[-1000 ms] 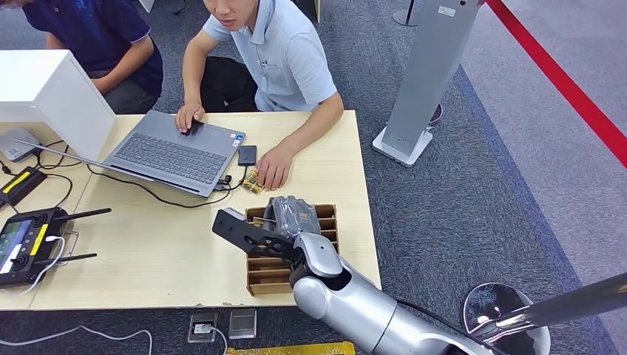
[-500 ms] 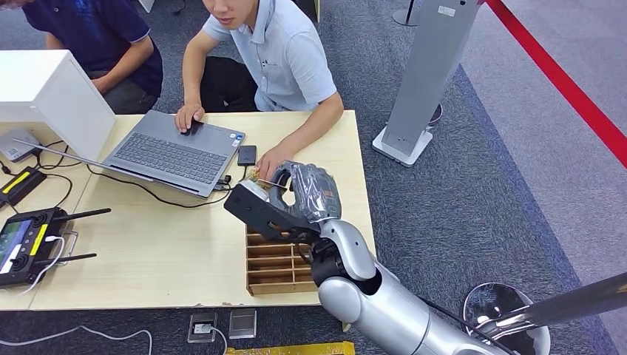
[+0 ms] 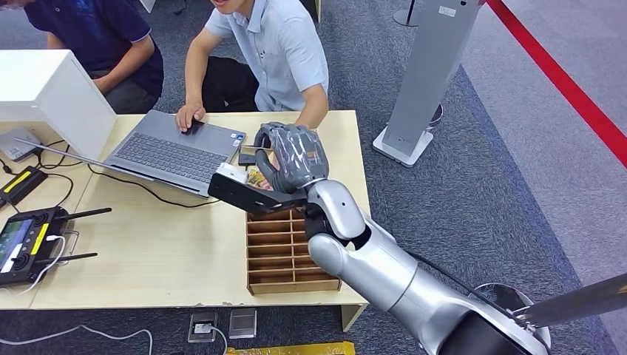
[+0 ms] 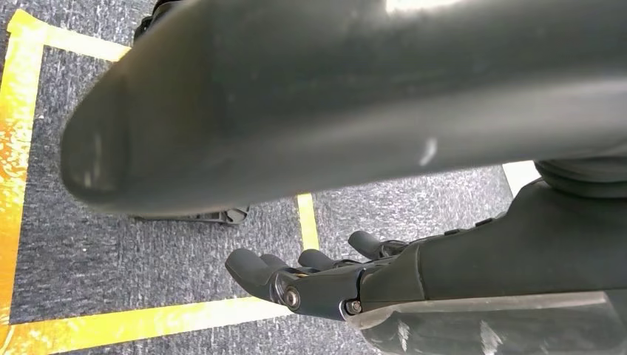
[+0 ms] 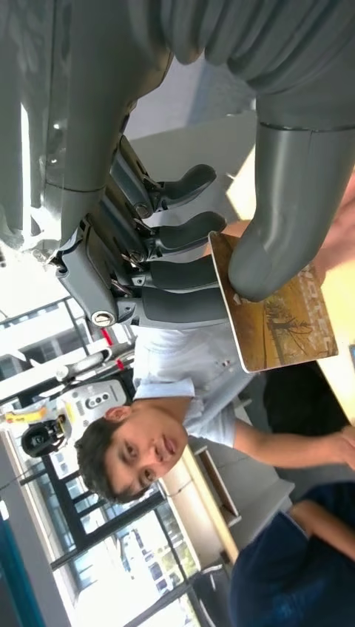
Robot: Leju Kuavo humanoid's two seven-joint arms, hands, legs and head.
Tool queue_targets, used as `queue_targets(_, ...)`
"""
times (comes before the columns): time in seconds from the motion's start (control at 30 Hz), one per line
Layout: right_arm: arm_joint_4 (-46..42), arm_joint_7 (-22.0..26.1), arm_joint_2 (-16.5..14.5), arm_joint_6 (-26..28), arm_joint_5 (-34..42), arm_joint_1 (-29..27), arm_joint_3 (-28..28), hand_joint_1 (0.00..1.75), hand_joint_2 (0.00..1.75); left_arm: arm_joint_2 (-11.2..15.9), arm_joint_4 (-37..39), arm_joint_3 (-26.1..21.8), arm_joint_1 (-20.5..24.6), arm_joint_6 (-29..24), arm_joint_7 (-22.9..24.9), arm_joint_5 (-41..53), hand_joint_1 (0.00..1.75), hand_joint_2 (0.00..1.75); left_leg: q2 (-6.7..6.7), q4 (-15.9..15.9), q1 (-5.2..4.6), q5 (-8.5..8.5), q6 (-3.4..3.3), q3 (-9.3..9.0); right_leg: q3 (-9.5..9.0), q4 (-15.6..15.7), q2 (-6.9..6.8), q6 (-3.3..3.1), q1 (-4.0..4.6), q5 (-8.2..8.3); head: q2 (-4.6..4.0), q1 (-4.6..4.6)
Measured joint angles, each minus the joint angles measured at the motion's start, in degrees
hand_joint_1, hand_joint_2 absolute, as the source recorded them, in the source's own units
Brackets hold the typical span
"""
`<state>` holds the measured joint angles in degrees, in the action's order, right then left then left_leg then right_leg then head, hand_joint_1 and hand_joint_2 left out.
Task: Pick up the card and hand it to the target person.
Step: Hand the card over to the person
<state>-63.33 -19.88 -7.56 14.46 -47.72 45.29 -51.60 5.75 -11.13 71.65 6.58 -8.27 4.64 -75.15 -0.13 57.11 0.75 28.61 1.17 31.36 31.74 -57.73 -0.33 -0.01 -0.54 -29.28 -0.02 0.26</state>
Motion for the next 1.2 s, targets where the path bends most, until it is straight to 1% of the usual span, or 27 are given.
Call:
queue_targets(0.1,9.3,1.4,-2.1,-0.3,0.3,4.3,-0.4,1.40,1.75,0.0,0.0,0.2,0.1,0.3,-0.1,0.3,0.00,0.00,-0.01,0.0,0.00,-0.01,0.00,0.02,0.02,0.0,-0.01,-0.01,0.00,0.00,0.00,-0.01)
queue_targets(0.2,16.4,1.8,-3.7,-0.7,-0.2,7.3,-0.9,1.40,1.75,0.0,0.0,0.5,0.4,0.6,-0.1,0.5,0.00,0.00,-0.01,0.0,0.00,-0.01,0.00,0.07,0.07,0.0,-0.02,0.00,0.00,0.00,0.00,0.04)
queue_targets(0.33,24.5,1.7,-5.1,-0.6,-1.4,9.9,-1.9,1.40,1.75,0.1,0.0,0.9,0.9,0.7,0.0,0.7,0.00,0.00,-0.01,0.0,0.00,0.00,0.00,0.08,0.09,0.0,-0.02,0.00,0.00,0.00,0.00,0.05)
queue_targets(0.43,28.2,1.5,-5.6,-0.4,-2.1,10.6,-2.5,1.40,1.75,0.2,0.0,1.1,1.0,0.8,0.3,0.8,0.00,0.00,-0.01,0.0,0.00,0.00,0.00,0.08,0.09,0.0,-0.01,-0.01,0.00,0.00,0.00,0.07)
queue_targets(0.57,31.2,1.3,-5.9,-0.3,-2.4,11.2,-3.1,0.00,1.75,0.3,0.0,1.7,1.1,1.1,0.8,1.0,0.00,0.00,0.00,0.0,0.00,0.00,0.00,0.06,0.09,0.0,0.00,-0.01,0.00,0.00,0.00,0.03)
queue_targets(0.77,33.5,2.1,-6.0,1.2,-1.5,11.5,-3.6,0.00,1.75,0.3,0.0,2.0,1.2,1.2,0.8,1.3,0.00,0.00,0.00,0.0,0.00,-0.01,0.00,0.05,0.09,0.0,0.01,-0.01,0.00,0.01,0.00,-0.01)
queue_targets(0.93,34.3,4.7,-6.0,4.9,1.0,12.3,-3.7,0.00,1.75,0.3,0.0,2.4,1.2,1.1,0.3,0.4,0.00,0.00,0.01,0.0,0.00,-0.01,0.00,0.05,0.10,0.0,0.02,-0.01,0.00,0.01,0.00,0.02)
queue_targets(1.2,34.3,7.8,-5.7,7.9,5.3,14.0,-3.0,0.00,1.75,0.4,0.0,2.4,0.8,0.5,-0.2,-0.7,0.00,0.00,0.01,0.0,0.00,-0.01,0.00,0.04,0.09,0.0,0.02,-0.01,0.00,0.01,0.00,0.03)
